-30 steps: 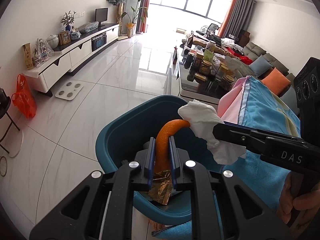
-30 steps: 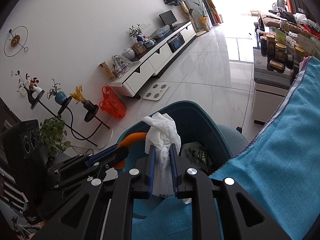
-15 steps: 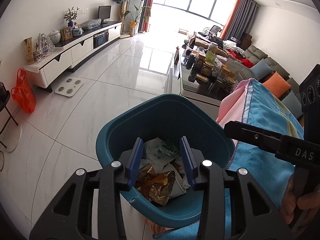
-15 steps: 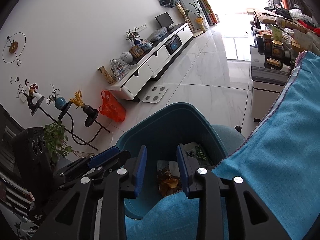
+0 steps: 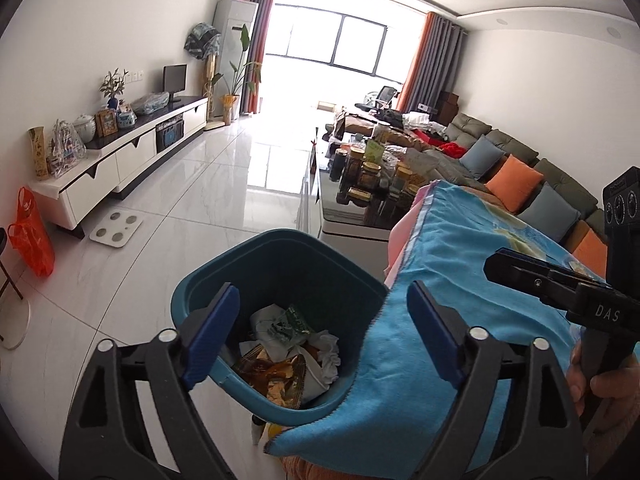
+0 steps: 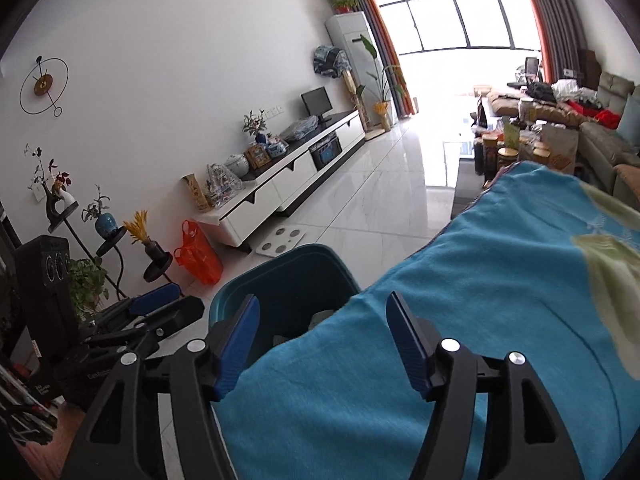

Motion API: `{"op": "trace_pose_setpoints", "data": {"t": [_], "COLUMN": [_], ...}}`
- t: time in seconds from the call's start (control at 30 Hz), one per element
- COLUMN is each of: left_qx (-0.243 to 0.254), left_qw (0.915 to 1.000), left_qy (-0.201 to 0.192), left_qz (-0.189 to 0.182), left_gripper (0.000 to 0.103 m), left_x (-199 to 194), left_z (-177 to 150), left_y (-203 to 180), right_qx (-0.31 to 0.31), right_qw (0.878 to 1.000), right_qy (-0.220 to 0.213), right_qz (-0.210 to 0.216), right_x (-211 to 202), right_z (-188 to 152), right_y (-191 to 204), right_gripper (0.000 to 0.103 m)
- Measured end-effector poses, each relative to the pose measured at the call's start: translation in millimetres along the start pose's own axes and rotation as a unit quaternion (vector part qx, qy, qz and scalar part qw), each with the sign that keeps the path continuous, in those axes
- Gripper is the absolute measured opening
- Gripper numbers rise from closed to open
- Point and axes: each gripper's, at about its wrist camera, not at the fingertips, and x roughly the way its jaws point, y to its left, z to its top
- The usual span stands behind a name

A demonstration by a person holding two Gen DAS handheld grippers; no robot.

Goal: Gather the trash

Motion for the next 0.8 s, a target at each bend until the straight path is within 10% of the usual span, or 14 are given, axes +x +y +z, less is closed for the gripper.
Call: {"op": "trace_pose_setpoints", "data": {"t": [0.23, 0.8], "left_qx": [0.044, 0.111], "left_qw": [0.9968, 0.9839], "left_qy": [-0.063, -0.122], "left_qz": [-0.022, -0.07], "left_gripper": [0.098, 0.098], "left_x": [-32.7, -38.6], "left_z": [-11.6, -33.8], "left_y": [-56.0, -181.6], "right_qx": [-0.01, 0.029], "right_qw": [0.993, 0.945], "right_qy": [-0.076, -0.169], "right_qz": [-0.091, -0.277], "right_x": [-70.6, -186.9], "right_z": [-26.6, -92.5], "right_y": [-22.7, -67.2], "right_gripper": [0.097, 0.097]}}
